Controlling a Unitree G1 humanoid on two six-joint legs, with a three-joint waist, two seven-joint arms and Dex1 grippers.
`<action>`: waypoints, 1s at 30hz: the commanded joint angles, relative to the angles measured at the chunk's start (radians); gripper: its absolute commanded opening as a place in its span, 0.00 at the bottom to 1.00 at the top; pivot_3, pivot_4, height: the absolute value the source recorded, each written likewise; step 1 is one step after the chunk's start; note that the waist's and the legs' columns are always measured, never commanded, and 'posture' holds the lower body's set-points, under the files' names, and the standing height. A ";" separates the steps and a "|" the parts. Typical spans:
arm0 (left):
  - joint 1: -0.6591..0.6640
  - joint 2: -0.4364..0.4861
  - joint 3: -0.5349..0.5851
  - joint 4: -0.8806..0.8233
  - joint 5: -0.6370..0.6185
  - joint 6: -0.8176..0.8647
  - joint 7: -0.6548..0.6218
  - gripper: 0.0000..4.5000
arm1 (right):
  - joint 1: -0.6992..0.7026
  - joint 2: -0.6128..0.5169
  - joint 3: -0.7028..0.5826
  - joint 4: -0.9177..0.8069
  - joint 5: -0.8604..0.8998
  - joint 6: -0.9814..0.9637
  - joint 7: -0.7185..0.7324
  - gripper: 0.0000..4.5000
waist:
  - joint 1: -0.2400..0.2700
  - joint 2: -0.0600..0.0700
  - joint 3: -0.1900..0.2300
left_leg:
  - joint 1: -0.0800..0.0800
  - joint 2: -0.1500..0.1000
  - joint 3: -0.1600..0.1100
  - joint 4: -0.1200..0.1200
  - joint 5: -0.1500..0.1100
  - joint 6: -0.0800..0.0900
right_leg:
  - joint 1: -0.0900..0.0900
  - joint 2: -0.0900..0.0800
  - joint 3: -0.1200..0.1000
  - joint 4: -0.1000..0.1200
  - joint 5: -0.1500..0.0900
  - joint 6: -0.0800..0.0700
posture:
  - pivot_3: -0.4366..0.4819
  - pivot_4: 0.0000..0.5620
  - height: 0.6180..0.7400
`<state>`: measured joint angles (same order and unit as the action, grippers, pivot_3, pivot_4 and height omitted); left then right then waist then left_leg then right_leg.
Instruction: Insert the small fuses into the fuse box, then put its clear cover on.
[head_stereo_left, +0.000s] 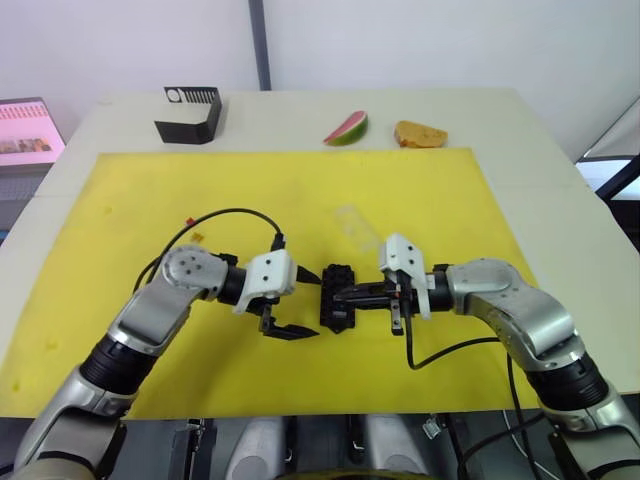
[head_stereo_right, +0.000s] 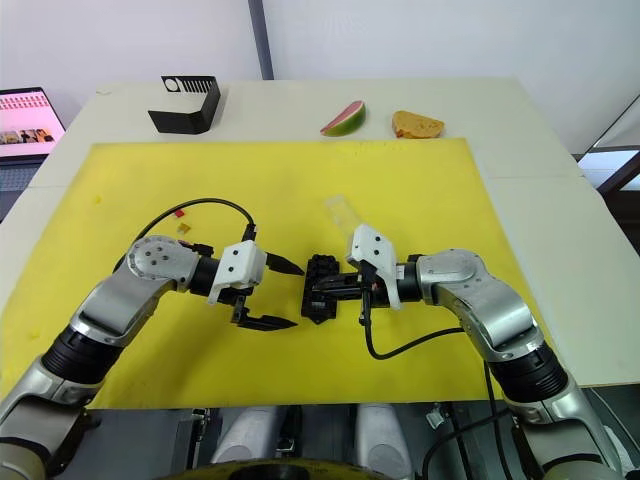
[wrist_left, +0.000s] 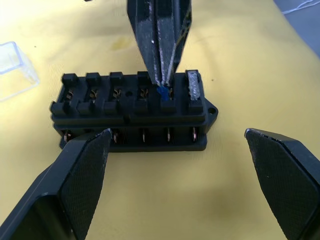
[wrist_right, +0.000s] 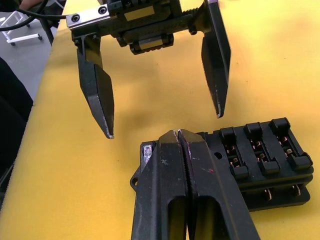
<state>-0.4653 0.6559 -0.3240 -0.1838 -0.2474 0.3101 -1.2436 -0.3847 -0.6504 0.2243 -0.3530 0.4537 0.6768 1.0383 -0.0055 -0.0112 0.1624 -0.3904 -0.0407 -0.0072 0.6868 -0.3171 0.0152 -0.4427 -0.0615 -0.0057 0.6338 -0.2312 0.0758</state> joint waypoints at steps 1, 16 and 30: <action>-0.015 -0.002 0.011 -0.004 0.001 -0.021 -0.004 1.00 | 0.019 -0.013 0.001 -0.036 0.006 0.006 -0.003 0.01 | 0.000 0.000 0.000 | 0.000 0.000 0.000 0.000 0.000 0.000 | 0.000 0.000 0.000 0.000 0.000 0.000 | 0.48 0.27 1.00; -0.018 -0.005 0.005 -0.008 0.000 -0.019 -0.002 1.00 | 0.020 -0.014 0.027 -0.054 -0.030 0.028 -0.047 0.01 | -0.001 0.000 0.000 | 0.000 0.000 0.000 0.000 0.000 0.000 | 0.000 0.000 0.000 0.000 0.000 0.000 | 0.48 0.27 1.00; -0.032 -0.007 0.007 0.008 0.002 -0.023 -0.005 1.00 | -0.040 0.025 -0.054 -0.074 0.099 0.101 -0.054 0.01 | -0.002 0.000 0.000 | 0.001 0.000 0.000 0.000 0.000 0.000 | 0.001 0.000 0.000 0.000 0.000 0.000 | 0.48 0.27 1.00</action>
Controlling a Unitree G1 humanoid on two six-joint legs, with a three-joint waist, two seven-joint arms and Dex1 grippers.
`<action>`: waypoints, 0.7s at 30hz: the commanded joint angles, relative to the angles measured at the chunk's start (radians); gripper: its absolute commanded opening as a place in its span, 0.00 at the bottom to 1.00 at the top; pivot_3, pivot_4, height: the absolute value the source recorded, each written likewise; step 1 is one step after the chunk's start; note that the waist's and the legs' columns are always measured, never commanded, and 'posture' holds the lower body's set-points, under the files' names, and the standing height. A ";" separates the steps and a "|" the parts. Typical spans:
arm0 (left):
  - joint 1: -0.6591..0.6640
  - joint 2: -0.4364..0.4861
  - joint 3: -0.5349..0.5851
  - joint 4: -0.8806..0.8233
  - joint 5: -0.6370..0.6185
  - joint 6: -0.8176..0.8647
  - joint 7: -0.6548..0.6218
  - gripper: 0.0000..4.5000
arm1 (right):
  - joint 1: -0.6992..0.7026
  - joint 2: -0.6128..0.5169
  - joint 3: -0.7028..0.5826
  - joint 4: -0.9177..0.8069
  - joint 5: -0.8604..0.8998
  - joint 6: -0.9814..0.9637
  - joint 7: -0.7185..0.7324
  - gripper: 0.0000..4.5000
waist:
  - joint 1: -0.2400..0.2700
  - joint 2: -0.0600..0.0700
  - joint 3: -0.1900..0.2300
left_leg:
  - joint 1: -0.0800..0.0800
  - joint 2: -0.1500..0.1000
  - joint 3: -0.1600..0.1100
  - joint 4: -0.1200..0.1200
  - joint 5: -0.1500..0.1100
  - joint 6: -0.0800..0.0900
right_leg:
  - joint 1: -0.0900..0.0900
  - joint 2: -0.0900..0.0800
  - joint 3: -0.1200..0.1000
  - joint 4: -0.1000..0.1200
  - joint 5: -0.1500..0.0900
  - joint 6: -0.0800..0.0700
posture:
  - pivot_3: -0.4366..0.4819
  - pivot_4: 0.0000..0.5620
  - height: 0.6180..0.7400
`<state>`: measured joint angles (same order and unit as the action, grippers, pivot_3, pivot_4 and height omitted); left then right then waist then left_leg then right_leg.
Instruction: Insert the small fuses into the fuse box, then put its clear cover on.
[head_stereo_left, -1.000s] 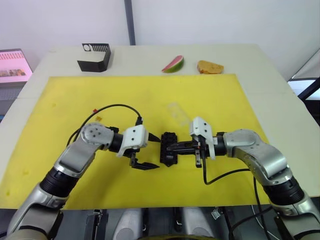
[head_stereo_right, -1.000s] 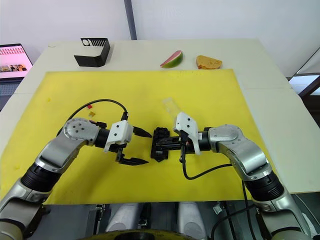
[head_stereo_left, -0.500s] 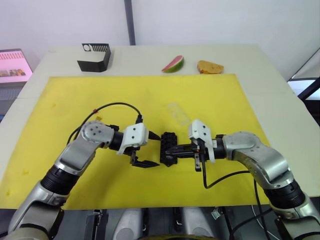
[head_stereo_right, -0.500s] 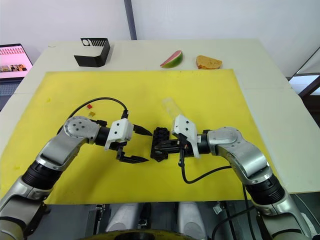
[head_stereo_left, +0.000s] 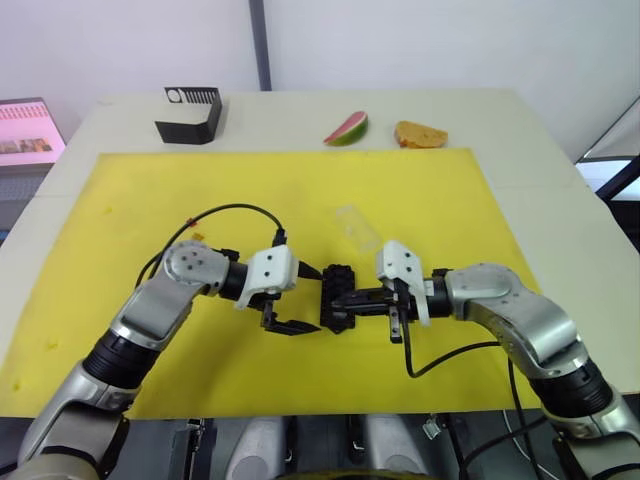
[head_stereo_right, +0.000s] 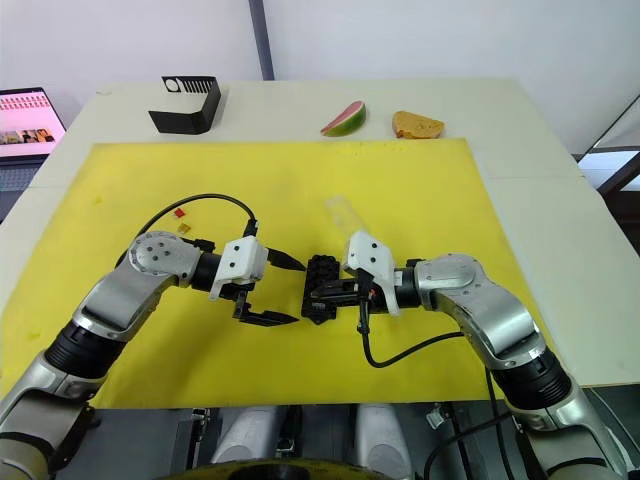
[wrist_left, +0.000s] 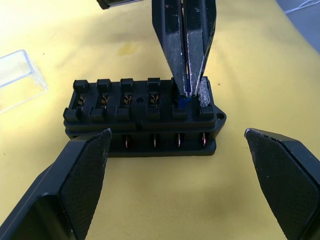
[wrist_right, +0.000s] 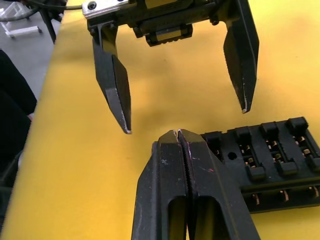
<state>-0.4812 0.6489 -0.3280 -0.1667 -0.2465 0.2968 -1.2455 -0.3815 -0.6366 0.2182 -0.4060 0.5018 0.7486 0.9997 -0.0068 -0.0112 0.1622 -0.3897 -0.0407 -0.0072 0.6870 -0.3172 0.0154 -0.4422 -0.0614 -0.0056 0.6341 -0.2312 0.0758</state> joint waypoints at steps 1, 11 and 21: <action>-0.016 0.000 0.011 -0.008 0.001 -0.011 -0.002 1.00 | -0.049 0.007 -0.047 -0.015 0.044 0.025 -0.016 0.01 | -0.001 0.000 0.000 | 0.000 0.000 0.000 0.000 0.000 0.000 | 0.000 0.000 0.000 0.000 0.000 0.000 | 0.48 0.27 1.00; -0.011 0.000 0.012 -0.015 0.002 -0.010 0.002 1.00 | -0.020 -0.009 -0.017 0.004 0.007 -0.016 -0.011 0.01 | 0.003 0.000 0.000 | 0.000 0.000 0.000 0.000 0.000 0.000 | 0.000 0.000 0.000 0.000 0.000 0.000 | 0.48 0.27 1.00; -0.007 0.004 0.015 -0.014 0.002 -0.012 0.003 1.00 | 0.010 -0.024 0.029 0.004 -0.055 -0.051 -0.022 0.01 | 0.004 0.000 0.000 | 0.000 0.000 0.000 0.000 0.000 0.000 | 0.000 0.000 0.000 0.000 0.000 0.000 | 0.48 0.27 1.00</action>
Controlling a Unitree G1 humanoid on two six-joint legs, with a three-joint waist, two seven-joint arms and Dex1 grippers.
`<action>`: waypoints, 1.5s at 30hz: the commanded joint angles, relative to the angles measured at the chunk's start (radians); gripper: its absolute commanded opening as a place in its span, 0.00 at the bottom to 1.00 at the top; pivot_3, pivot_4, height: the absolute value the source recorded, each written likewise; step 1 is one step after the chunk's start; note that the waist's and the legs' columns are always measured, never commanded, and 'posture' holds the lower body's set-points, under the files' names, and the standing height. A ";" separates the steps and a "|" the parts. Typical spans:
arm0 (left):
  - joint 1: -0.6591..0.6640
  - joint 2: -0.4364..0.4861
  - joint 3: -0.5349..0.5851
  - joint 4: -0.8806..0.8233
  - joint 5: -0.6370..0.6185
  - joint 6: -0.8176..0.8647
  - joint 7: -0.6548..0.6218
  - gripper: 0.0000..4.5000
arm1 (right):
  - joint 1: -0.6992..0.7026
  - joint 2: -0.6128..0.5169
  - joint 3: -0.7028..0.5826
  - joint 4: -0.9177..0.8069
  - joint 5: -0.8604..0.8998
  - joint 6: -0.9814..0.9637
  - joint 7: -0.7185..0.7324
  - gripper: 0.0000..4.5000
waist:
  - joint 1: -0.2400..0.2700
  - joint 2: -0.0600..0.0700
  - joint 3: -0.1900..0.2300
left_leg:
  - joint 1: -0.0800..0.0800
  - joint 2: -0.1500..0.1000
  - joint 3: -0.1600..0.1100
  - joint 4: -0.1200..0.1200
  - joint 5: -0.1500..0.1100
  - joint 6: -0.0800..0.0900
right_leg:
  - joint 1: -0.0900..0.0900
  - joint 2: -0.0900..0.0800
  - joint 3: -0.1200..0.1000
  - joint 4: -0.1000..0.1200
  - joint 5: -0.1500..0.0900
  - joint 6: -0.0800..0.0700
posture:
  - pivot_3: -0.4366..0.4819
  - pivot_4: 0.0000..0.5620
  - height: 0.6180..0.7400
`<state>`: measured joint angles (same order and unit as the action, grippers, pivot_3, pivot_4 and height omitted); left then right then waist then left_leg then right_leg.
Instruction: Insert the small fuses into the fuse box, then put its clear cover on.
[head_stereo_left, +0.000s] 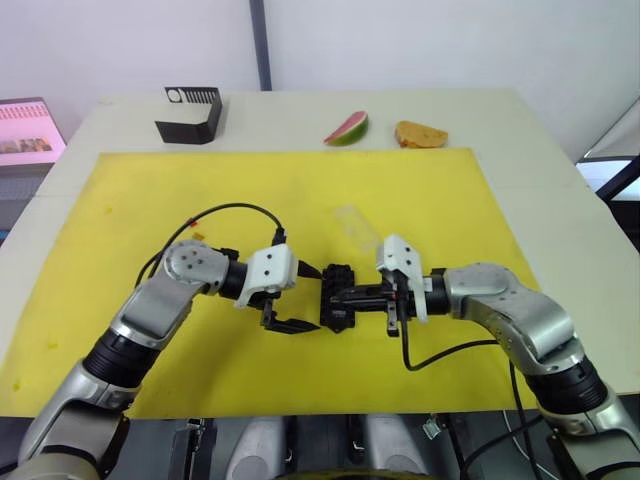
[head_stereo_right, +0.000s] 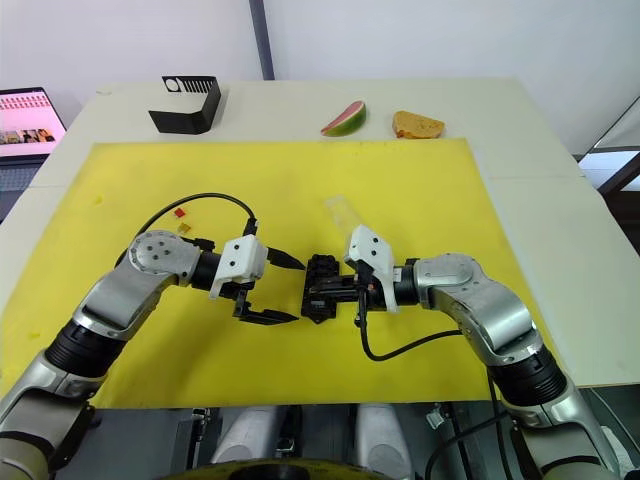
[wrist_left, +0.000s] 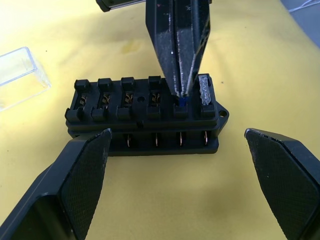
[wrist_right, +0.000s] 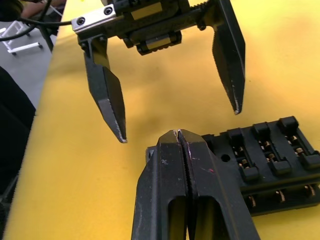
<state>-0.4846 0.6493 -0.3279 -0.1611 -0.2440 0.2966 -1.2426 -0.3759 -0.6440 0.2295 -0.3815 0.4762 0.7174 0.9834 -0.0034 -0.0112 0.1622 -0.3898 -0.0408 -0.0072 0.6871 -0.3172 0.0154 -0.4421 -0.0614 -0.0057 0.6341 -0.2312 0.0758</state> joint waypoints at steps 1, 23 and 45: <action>-0.005 0.002 0.014 -0.020 0.000 -0.011 0.002 1.00 | 0.012 -0.022 0.031 -0.018 -0.048 -0.028 -0.009 0.01 | 0.000 0.000 0.000 | 0.000 0.000 0.000 0.000 0.000 0.000 | 0.000 0.000 0.000 0.000 0.000 0.000 | 0.48 0.27 1.00; 0.036 -0.022 0.109 -0.099 -0.088 0.084 0.073 1.00 | 0.029 -0.013 -0.105 -0.109 0.033 -0.084 -0.035 0.01 | 0.013 0.000 -0.001 | 0.003 0.000 0.000 0.000 0.000 0.001 | 0.003 0.000 0.000 0.000 0.000 0.000 | 0.48 0.27 1.00; 0.854 0.149 1.170 -0.006 -0.420 0.405 0.266 1.00 | 0.306 -0.368 -0.670 0.218 -0.007 -0.123 -0.021 0.98 | 0.016 0.001 0.000 | 0.015 0.001 0.000 -0.004 -0.002 0.002 | 0.015 -0.001 0.001 -0.005 -0.003 -0.005 | 0.48 0.27 1.00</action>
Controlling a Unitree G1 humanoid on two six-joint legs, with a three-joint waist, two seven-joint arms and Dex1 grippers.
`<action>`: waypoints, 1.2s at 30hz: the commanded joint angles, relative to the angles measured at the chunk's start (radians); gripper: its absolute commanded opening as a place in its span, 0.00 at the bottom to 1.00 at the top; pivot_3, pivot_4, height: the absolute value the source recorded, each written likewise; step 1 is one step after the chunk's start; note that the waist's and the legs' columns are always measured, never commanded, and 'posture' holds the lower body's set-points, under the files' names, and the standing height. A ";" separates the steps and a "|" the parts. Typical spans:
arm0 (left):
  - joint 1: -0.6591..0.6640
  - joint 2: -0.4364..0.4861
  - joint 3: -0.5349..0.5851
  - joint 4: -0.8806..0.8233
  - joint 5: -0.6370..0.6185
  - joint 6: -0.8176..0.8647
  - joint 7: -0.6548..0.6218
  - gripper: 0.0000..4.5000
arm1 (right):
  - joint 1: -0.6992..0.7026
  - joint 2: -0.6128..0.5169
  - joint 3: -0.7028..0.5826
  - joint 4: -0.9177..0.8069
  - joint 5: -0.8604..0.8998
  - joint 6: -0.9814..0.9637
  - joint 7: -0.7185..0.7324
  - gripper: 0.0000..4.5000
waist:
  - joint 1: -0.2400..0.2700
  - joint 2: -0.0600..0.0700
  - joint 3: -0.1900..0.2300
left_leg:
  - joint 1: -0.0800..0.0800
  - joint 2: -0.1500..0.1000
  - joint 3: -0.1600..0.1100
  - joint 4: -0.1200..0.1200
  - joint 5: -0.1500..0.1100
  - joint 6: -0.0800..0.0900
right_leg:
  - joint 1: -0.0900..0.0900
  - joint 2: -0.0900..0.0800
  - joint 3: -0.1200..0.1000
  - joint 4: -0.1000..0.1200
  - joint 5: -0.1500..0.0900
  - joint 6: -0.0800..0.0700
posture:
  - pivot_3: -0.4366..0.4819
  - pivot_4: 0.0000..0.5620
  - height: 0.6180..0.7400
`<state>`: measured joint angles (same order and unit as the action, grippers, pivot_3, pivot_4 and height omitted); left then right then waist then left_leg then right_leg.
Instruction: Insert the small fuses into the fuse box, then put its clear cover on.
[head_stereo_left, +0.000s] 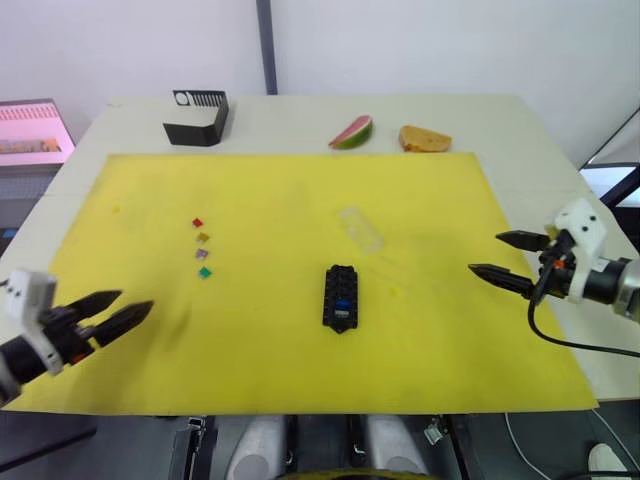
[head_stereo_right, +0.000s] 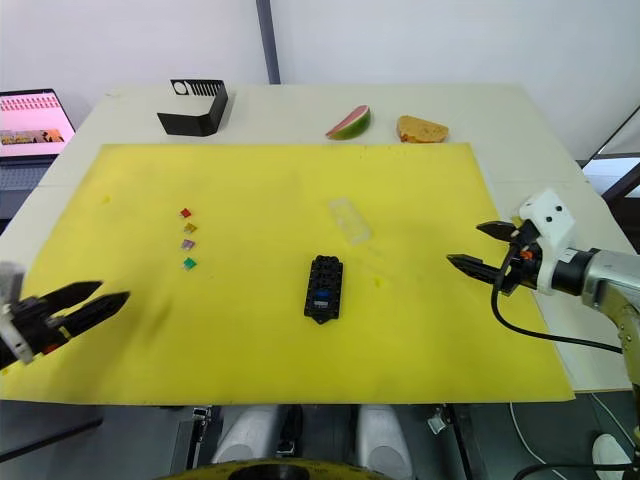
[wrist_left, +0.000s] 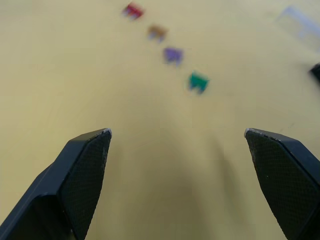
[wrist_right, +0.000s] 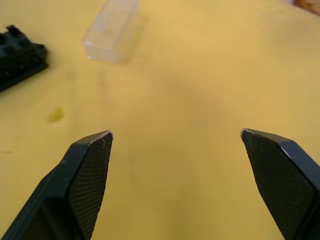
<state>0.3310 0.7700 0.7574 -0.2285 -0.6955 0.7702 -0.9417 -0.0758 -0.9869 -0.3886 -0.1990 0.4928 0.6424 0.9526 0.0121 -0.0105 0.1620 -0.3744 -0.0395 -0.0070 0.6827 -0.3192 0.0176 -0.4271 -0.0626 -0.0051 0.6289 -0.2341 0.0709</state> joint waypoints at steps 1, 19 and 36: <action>0.051 0.040 0.106 0.091 0.025 -0.067 -0.044 1.00 | 0.000 -0.020 -0.050 0.033 -0.017 -0.046 0.006 0.98 | 0.001 0.000 0.000 | 0.000 0.000 0.000 0.000 0.000 0.000 | 0.000 0.000 0.000 0.000 0.000 -0.001 | 0.48 0.27 1.00; -0.540 0.004 -0.016 0.449 -0.427 0.749 0.269 1.00 | -0.424 0.261 0.408 -0.241 0.216 0.124 0.010 0.98 | -0.001 -0.001 0.000 | -0.001 0.000 0.000 0.000 0.000 0.000 | -0.003 0.000 0.000 0.002 0.002 0.004 | 0.48 0.27 1.00; -0.709 -0.126 -0.118 0.594 -0.317 0.756 0.383 1.00 | -0.440 0.349 0.508 -0.205 0.107 0.052 -0.011 0.98 | 0.002 -0.002 -0.001 | -0.002 -0.001 0.000 0.000 0.002 -0.004 | -0.004 -0.001 0.000 0.003 0.002 0.004 | 0.48 0.27 1.00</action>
<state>-0.3719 0.6557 0.6719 0.3523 -1.0463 1.5573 -0.5722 -0.5097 -0.6332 0.1425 -0.3706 0.5936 0.7007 0.9471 0.0142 -0.0127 0.1613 -0.3760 -0.0405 -0.0070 0.6826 -0.3177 0.0136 -0.4304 -0.0635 -0.0051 0.6317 -0.2320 0.0746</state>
